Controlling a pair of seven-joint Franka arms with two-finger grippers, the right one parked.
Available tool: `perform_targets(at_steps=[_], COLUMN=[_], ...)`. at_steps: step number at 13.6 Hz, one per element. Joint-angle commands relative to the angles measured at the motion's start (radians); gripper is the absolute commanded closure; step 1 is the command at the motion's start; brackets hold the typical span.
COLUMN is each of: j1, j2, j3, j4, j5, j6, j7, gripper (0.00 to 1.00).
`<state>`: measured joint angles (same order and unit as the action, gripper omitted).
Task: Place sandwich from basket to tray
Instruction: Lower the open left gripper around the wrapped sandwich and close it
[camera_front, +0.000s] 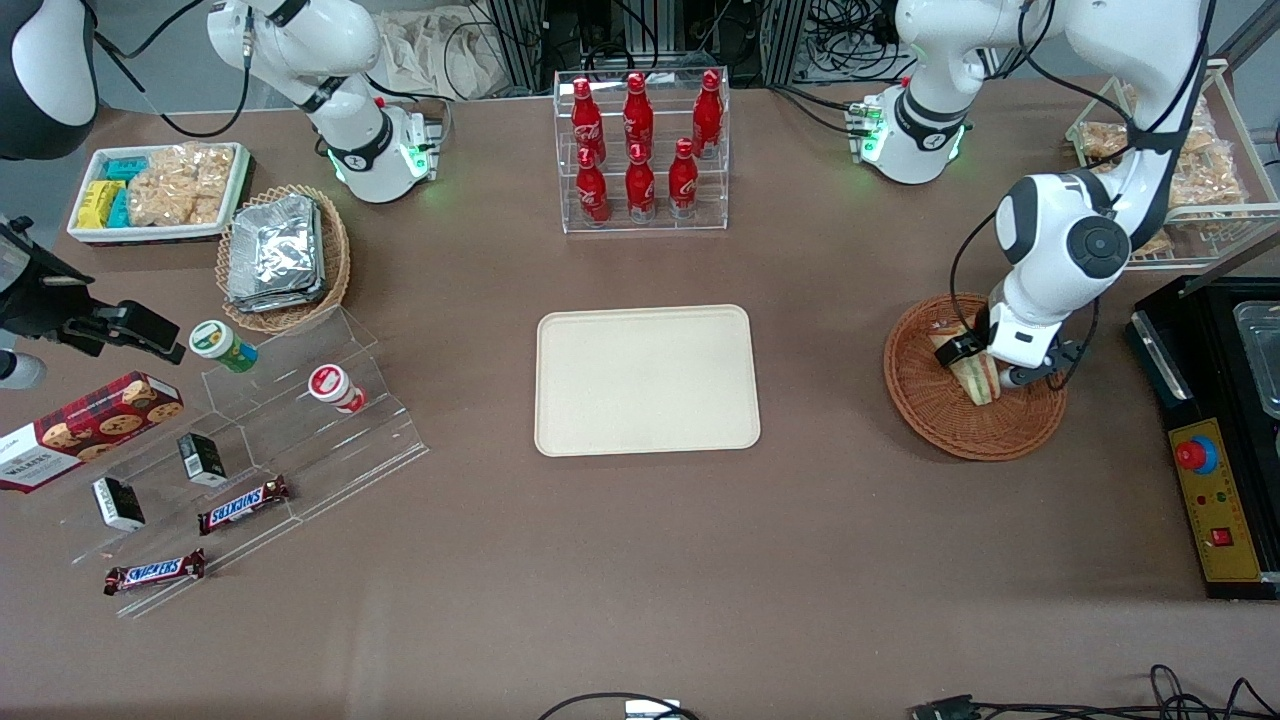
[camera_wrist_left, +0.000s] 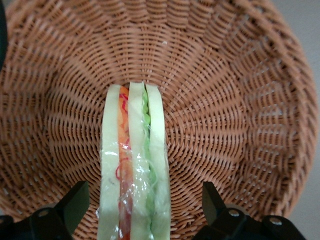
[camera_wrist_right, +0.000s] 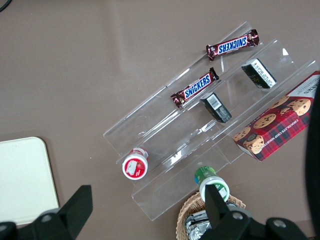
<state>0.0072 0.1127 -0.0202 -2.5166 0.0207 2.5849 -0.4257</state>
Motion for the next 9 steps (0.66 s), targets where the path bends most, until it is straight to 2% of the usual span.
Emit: perform_targets(at_steps=[1,3,5,9], j1=[-0.006,-0.004,-0.004,-0.004], j2=[0.007,0.007,0.007,-0.008], j3=[0.0,0.0,0.0,0.0], j4=[-0.007,-0.008,-0.008,-0.01], j5=[0.004,0.004,0.004,0.004], j6=[0.023,0.023,0.021,0.011], j7=[-0.018,-0.016,-0.016,-0.01], gripper=[0.13,0.44,0.63,0.89])
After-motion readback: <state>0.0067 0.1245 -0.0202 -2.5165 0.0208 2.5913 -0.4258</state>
